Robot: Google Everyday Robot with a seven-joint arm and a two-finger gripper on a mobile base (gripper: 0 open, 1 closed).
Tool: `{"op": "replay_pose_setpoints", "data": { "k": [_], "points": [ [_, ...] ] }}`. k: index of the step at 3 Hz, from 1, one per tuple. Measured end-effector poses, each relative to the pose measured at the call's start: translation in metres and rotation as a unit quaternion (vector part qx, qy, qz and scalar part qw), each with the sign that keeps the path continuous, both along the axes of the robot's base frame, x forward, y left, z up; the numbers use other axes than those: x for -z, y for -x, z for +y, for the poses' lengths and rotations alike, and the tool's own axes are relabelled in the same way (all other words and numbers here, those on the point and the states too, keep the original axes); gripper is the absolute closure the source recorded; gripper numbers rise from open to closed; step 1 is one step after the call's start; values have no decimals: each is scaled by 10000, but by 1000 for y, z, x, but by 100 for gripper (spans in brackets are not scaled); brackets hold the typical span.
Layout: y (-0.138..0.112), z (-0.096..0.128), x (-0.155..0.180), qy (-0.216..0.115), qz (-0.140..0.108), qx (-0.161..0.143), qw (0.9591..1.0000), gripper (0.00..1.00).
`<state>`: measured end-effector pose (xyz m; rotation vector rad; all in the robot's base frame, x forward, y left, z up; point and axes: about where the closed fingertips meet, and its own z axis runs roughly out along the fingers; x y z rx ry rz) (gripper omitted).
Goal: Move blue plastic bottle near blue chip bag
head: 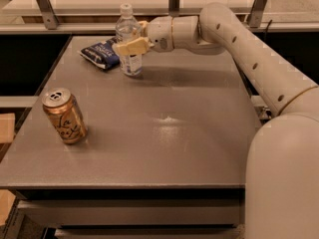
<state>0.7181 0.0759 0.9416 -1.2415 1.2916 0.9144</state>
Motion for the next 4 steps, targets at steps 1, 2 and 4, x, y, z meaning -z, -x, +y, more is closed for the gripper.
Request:
{"op": "replay_pose_setpoints", "data": {
  "k": [1,2,4],
  "points": [
    [0,0,3,133,-34,19,9999,100],
    [-1,-1,9,246,66,21,9997,100],
    [-4,0,16,308,241,1,9992,60]
  ]
}}
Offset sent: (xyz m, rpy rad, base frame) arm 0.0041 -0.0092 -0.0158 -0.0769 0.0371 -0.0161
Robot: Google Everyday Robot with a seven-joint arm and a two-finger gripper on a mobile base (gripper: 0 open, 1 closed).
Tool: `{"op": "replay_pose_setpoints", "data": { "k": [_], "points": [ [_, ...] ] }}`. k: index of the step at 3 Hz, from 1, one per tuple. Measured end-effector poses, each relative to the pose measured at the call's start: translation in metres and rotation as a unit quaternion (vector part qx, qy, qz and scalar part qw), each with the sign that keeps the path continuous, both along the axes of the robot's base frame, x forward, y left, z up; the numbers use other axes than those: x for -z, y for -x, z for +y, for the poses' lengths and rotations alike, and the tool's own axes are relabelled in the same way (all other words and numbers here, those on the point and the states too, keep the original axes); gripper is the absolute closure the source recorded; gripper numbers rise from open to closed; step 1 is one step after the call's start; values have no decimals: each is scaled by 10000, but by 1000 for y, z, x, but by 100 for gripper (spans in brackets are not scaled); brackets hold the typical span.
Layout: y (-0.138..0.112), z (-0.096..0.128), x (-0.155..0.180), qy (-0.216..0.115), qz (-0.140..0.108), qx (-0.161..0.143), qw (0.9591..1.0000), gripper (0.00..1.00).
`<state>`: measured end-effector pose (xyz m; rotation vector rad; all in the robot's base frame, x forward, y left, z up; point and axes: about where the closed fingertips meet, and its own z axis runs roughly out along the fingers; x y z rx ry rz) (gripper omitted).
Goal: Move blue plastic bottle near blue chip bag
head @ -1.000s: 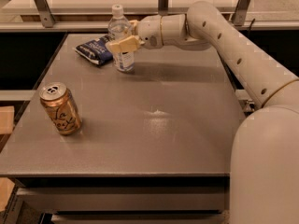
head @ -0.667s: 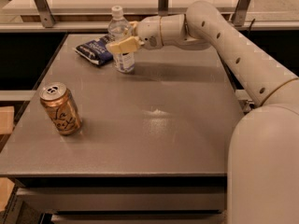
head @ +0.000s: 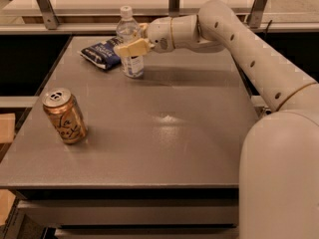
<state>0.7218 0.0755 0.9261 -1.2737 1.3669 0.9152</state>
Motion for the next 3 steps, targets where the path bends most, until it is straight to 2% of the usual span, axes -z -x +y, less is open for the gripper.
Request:
{"op": "replay_pose_setpoints", "data": {
  "k": [2,3],
  "points": [
    [0,0,-2,0,0,-1,10000,13],
    [1,3,-2,-3,7,-26,10000,0]
  ]
}}
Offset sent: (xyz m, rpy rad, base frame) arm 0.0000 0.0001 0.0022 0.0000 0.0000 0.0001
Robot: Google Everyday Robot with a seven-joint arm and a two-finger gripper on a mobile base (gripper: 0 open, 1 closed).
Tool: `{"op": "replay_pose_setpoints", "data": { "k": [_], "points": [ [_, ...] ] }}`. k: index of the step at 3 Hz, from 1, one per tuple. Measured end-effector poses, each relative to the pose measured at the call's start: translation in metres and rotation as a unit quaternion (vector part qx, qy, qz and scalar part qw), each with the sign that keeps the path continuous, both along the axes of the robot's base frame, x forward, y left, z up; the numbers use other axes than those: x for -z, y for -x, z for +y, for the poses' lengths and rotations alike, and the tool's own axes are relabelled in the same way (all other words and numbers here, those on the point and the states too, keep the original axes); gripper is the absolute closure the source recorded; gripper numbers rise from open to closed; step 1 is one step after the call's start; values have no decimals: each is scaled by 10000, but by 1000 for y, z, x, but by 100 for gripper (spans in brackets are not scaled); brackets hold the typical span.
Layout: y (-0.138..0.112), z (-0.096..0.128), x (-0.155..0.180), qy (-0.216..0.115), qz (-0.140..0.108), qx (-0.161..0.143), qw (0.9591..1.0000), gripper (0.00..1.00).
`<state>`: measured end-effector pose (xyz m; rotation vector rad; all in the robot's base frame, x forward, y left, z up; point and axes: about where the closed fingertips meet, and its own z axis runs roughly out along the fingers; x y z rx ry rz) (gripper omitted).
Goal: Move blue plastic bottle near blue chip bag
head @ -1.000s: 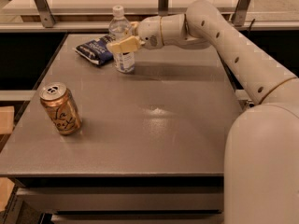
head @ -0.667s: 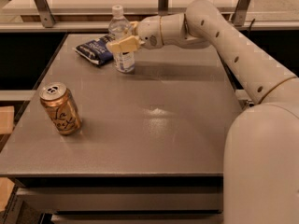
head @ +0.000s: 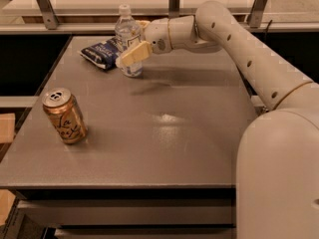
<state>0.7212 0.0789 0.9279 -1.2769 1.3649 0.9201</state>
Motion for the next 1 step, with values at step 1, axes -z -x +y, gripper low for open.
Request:
{"op": "replay_pose_setpoints", "data": {
  "k": [1],
  "points": [
    [0,0,0,0,0,-1,10000,0]
  ]
}}
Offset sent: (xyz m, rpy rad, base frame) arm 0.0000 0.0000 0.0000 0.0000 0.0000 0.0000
